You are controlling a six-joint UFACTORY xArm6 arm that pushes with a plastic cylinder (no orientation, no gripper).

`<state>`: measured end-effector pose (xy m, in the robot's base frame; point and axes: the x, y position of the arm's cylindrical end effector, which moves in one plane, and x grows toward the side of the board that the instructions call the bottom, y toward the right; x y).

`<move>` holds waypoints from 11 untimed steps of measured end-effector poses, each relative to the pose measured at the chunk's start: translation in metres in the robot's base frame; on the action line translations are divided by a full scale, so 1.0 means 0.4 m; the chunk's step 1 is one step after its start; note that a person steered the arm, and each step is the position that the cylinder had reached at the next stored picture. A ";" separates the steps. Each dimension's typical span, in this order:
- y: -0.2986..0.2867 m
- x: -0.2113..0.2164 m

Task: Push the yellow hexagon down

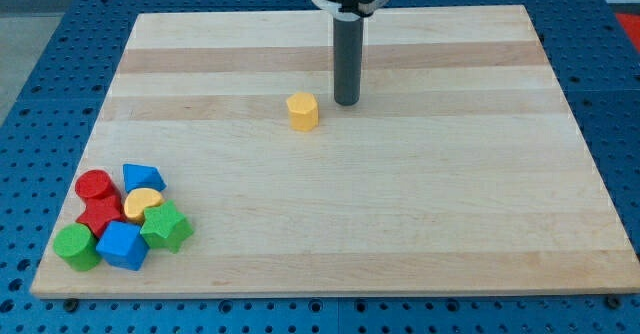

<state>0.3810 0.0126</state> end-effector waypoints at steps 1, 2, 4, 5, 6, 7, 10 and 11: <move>-0.056 0.043; -0.160 0.005; -0.340 0.022; -0.369 0.069; -0.320 0.079; -0.235 0.067; -0.186 0.108; -0.113 0.114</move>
